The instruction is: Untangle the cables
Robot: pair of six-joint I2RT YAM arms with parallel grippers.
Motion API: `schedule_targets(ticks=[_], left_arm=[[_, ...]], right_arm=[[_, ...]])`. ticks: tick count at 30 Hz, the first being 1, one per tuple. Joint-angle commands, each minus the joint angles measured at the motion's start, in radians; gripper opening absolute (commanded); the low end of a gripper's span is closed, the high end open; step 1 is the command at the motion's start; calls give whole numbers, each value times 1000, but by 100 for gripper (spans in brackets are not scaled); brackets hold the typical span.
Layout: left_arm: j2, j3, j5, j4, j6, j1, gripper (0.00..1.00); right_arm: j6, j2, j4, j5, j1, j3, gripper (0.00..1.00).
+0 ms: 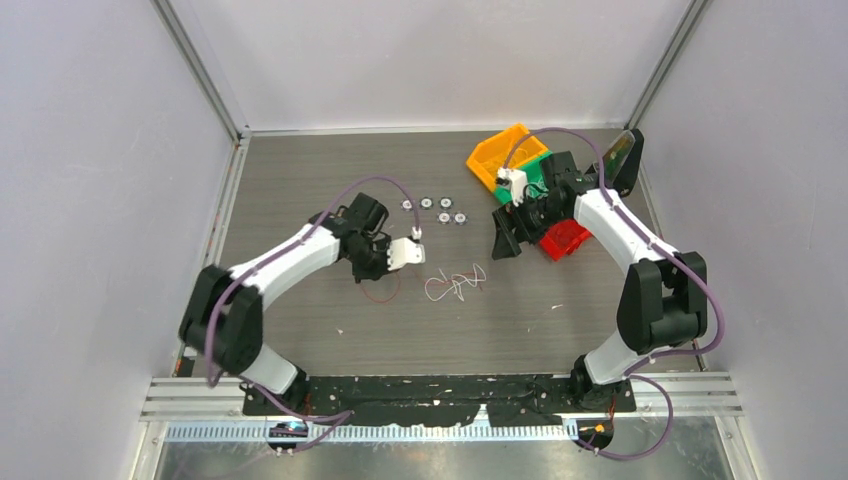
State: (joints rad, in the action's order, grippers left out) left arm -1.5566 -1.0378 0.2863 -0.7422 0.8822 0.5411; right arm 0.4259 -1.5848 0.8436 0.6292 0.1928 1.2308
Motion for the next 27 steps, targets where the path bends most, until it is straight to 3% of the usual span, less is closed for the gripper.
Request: schedule_targets(ticks=[1,6,12,22,24,25,26,27], left_arm=[[228,-147,200,-99,-121,-1,0],[372,-331,327,-105,-282,-7,0],[418,-461,395,-27,-450,-30,0],[373,-603,548,112,-702,-90,0],[376,-611,560,120,-720,-100,0],[379,-610,563,128,-732,-108,0],[384,-606,564,135,-743,-116,0],[387,-594,567,138,-755,-129,0]], right_arm=[[-19,54,-97,80,10,2,90],[-51,135,-204,210,12,40,95],[-237,294,-515,381,52,31,98],[-383,284,-896,256,359,-37,97],[-381,258,-950,201,394,-50,86],[-393,248,-981,189,398,-54,72],[-408,229,-1012,174,401,-57,66],[-442,224,-1021,169,401,-54,47]])
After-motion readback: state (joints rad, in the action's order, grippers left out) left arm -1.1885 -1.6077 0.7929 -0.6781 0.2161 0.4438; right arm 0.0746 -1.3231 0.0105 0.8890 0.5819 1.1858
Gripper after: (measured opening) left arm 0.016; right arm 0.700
